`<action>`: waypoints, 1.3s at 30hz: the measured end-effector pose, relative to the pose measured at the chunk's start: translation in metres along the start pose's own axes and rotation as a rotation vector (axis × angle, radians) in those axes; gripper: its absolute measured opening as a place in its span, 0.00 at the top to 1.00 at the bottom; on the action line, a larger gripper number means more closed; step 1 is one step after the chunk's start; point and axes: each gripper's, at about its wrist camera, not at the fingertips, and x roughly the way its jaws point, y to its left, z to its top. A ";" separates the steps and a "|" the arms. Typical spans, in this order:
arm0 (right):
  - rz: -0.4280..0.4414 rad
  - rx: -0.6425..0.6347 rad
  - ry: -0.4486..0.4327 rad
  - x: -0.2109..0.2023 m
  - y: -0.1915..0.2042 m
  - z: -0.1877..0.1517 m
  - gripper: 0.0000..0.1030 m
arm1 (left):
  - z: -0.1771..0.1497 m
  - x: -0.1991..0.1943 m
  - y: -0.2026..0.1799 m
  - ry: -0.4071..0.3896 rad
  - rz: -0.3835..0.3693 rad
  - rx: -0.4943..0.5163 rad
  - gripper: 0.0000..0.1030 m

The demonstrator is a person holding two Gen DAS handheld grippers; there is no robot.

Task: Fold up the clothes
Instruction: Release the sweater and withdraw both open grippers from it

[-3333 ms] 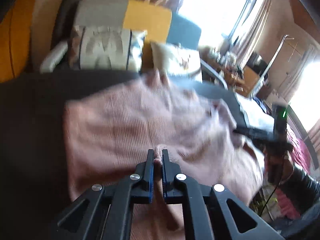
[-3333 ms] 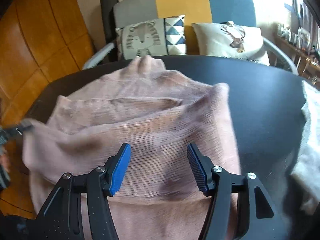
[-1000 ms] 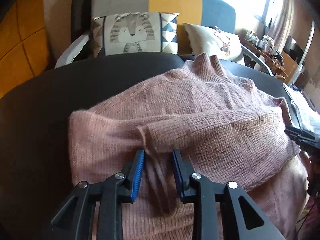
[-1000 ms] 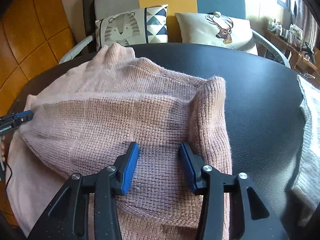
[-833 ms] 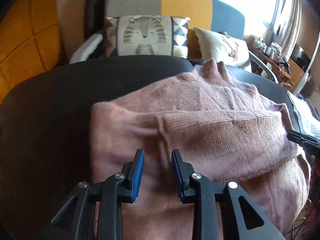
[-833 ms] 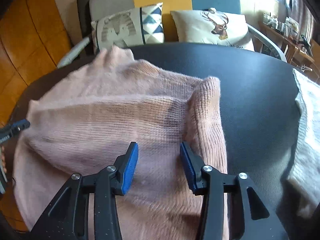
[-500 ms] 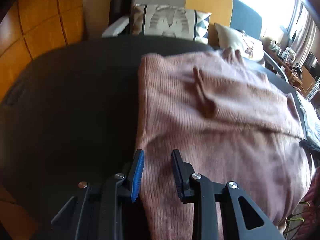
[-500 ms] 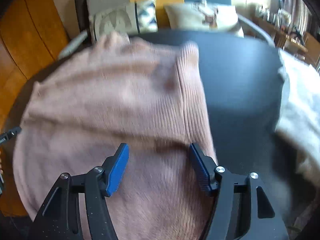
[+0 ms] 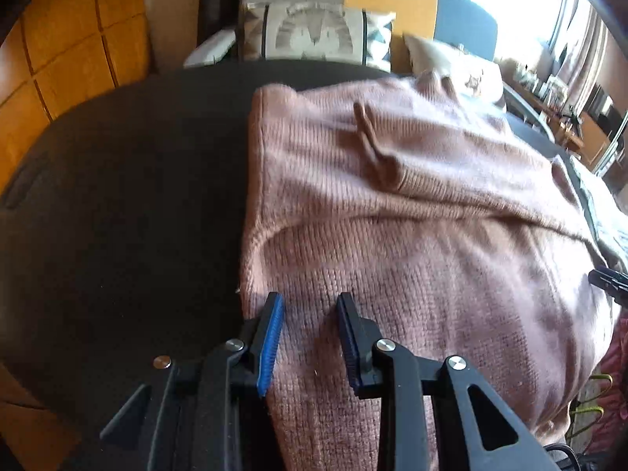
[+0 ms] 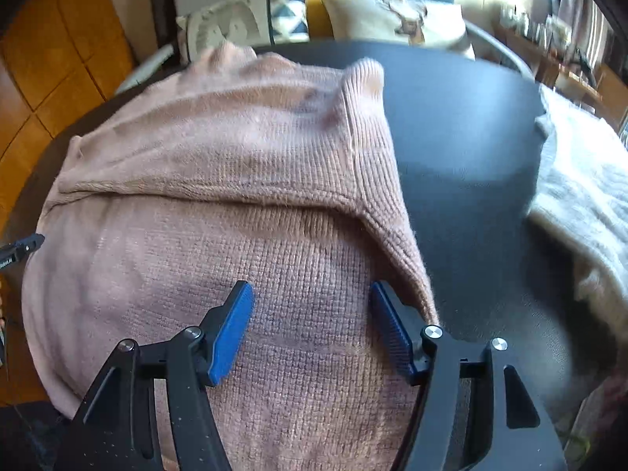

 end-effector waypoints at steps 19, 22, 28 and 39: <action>0.065 -0.034 -0.068 -0.039 -0.009 0.010 0.36 | 0.019 -0.042 0.007 -0.068 -0.112 0.062 0.73; 0.053 0.020 -0.050 -0.053 -0.030 -0.027 0.36 | -0.011 -0.051 0.014 -0.046 -0.103 0.065 0.73; -0.010 0.053 -0.079 -0.075 -0.027 -0.054 0.36 | -0.041 -0.066 0.019 -0.058 -0.073 0.009 0.73; -0.189 0.018 -0.164 -0.088 0.015 -0.029 0.36 | -0.053 -0.070 0.000 -0.061 -0.029 0.018 0.73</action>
